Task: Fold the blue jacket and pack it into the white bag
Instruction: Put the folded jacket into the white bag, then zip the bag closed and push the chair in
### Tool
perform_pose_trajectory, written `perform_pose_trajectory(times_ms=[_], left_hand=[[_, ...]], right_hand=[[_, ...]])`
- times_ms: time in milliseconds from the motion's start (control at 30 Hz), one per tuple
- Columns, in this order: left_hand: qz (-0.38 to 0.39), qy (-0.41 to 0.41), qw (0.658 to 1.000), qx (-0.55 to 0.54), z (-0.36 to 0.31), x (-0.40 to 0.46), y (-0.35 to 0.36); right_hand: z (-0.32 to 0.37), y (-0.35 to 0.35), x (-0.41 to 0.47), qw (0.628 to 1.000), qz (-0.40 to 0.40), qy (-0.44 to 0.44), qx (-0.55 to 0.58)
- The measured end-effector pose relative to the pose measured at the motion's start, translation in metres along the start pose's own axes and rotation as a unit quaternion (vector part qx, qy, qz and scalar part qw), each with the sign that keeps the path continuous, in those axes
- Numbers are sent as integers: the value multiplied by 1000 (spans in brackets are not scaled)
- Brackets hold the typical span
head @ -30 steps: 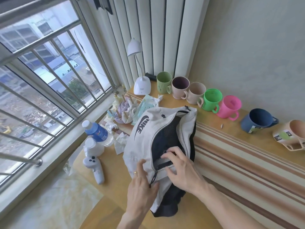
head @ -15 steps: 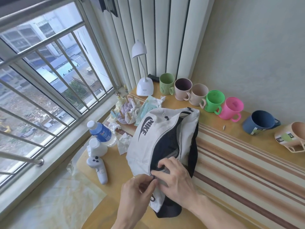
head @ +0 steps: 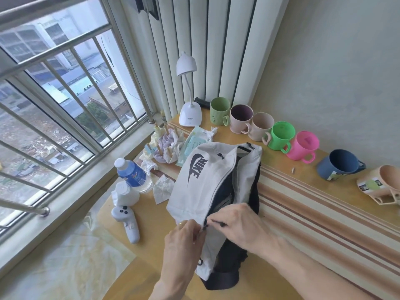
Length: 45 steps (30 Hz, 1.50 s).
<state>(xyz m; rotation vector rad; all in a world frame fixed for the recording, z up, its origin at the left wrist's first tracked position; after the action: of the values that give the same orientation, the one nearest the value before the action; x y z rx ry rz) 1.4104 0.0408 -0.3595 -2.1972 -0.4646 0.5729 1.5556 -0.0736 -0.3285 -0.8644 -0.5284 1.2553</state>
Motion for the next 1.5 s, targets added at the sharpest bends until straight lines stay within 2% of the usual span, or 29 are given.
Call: perform_pose_trajectory(times_ms=[167,367,467,567,667,767,833,1067,1200,1367,1500], left_hand=[[-2,-40,999,-1,6,-5,2],[-1,-49,998,-27,20,-3,10],[2,-51,998,-27,29,-1,14],[3,-50,998,-32,32,-2,14],[16,-47,998,-30,32,-8,19],[15,-30,998,-55,27,-20,19],[16,-30,998,-54,30,-31,16],[17,-79,996,29,87,-102,-22],[4,-97,993,64,122,-170,-50],[-17,-99,987,128,158,-275,-67],[-6,-84,978,189,176,-362,-78]], right_hand=[[-59,-40,23,993,-49,109,15],[-130,-77,70,963,-73,255,36],[-159,-97,85,949,-95,300,29],[-173,-112,85,920,-153,354,74],[-174,-99,73,902,-205,364,111],[-150,-75,50,891,-216,363,170],[-124,-56,28,895,-190,377,145],[9,37,-73,892,-154,377,196],[96,97,-117,903,-139,346,215],[196,173,-167,934,-117,270,205],[272,219,-212,937,-77,269,211]])
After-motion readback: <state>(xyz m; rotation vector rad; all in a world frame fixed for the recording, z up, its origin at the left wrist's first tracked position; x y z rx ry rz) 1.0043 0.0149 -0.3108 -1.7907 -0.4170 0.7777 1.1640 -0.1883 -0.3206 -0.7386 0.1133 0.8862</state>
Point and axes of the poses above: each hand's wrist, its own x-axis towards the middle knuckle, its own y-axis out of the palm, z = x × y, the point moved 1 cm from there along x, towards the middle knuckle, and after that the axes turned 10 degrees about z, right-handed, at the moved point
